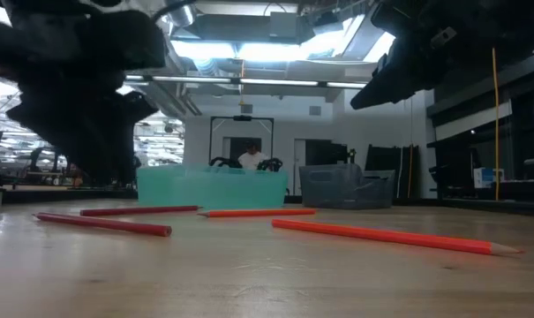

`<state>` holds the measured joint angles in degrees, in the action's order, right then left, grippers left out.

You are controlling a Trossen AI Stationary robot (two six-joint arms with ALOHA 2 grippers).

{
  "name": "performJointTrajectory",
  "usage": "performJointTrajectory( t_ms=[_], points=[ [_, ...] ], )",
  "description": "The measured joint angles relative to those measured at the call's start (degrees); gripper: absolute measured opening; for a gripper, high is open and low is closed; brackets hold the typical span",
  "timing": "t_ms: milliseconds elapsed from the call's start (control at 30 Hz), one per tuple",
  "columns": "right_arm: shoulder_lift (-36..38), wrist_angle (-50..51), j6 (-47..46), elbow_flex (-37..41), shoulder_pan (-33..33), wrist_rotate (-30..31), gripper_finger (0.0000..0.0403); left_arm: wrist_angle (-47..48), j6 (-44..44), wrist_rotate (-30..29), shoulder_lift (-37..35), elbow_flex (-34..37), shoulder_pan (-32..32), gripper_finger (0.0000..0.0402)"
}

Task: Sort pens & pencils
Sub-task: Put the bottom red pencil into the green bin

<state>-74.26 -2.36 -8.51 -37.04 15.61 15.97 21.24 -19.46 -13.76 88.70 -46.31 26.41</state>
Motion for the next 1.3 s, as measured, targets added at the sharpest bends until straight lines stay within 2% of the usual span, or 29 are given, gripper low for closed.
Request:
performJointTrajectory(
  t_ms=[233, 467, 800, 1100, 1300],
  points=[
    [-0.02, -0.36, -0.02, 0.00, 0.00, -0.02, 0.0016, 7.24, 0.25, 3.59, 5.53, -5.07, 0.40, 0.0151],
    [-0.02, -1.05, -0.25, 0.00, 0.22, -0.04, 0.0016, 10.23, 0.33, 4.48, 5.90, -5.29, 0.33, 0.0151],
    [-0.02, -1.30, -0.24, 0.00, 0.83, -0.04, 0.0016, 11.07, 3.41, 4.46, 6.06, -5.28, 0.12, 0.0151],
    [-0.02, -1.72, -0.24, 0.02, 0.81, -0.02, 0.0016, 10.31, 7.86, 4.84, 10.94, -5.64, -0.11, 0.0151],
    [-0.02, -1.98, -0.24, 0.02, 0.83, -0.02, 0.0016, 10.12, 8.61, 5.92, 11.37, -5.61, -0.47, 0.0151]
  ],
)
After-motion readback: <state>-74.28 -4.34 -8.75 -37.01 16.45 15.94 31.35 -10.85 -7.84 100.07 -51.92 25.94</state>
